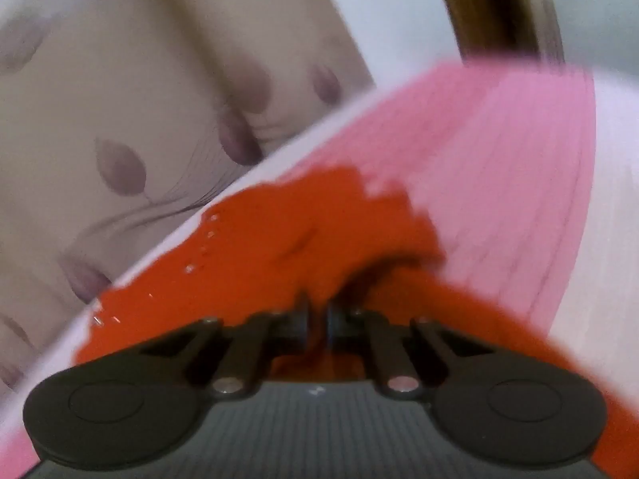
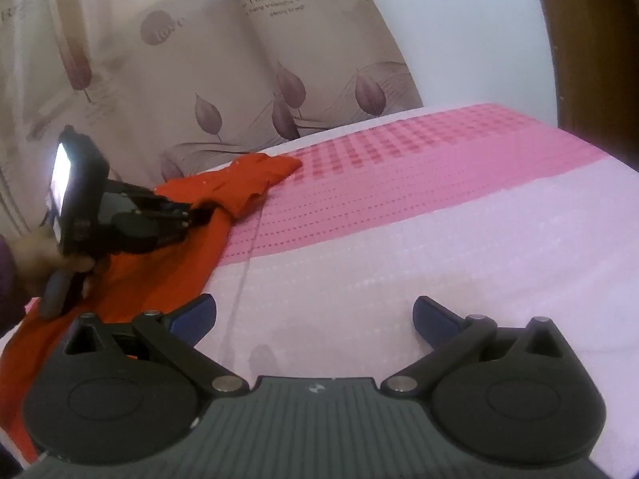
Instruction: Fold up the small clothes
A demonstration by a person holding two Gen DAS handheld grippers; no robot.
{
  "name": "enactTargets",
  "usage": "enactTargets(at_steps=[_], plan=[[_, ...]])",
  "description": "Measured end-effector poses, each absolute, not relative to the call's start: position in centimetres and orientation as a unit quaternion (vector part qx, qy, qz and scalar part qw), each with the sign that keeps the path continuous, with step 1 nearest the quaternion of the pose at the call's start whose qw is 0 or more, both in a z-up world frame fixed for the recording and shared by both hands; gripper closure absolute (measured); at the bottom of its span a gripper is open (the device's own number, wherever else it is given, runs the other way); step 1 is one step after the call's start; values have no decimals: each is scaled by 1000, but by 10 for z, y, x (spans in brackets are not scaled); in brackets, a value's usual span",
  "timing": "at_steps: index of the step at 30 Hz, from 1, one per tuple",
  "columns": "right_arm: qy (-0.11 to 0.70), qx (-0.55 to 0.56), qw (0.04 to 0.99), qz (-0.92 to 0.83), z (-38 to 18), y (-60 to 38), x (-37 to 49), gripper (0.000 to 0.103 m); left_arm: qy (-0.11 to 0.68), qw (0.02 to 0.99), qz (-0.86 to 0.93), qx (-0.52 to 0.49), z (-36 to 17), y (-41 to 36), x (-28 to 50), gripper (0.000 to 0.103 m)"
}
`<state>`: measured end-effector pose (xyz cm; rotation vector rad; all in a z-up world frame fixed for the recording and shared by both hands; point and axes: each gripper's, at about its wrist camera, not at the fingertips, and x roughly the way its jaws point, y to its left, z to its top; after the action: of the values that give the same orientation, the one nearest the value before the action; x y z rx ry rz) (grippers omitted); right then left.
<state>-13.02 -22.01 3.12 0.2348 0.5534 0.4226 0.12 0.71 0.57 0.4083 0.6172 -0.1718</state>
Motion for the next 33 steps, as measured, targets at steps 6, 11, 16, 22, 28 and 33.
enactTargets(at_steps=[6, 11, 16, 22, 28, 33], plan=[[273, 116, 933, 205, 31, -220, -130, 0, 260, 961, -35, 94, 53, 35, -14, 95], [274, 105, 934, 203, 33, -218, -131, 0, 235, 970, 56, 19, 101, 92, -18, 95], [278, 104, 935, 194, 34, -219, -127, 0, 240, 969, 45, -25, 131, 140, -17, 95], [262, 102, 938, 205, 48, -210, -126, 0, 232, 972, 8, -22, 128, 109, -39, 95], [240, 103, 923, 281, 73, -173, -115, 0, 248, 965, -77, 20, 120, 70, -43, 95], [235, 105, 909, 328, 84, -108, -78, 0, 245, 966, -80, 34, 115, 50, -42, 94]])
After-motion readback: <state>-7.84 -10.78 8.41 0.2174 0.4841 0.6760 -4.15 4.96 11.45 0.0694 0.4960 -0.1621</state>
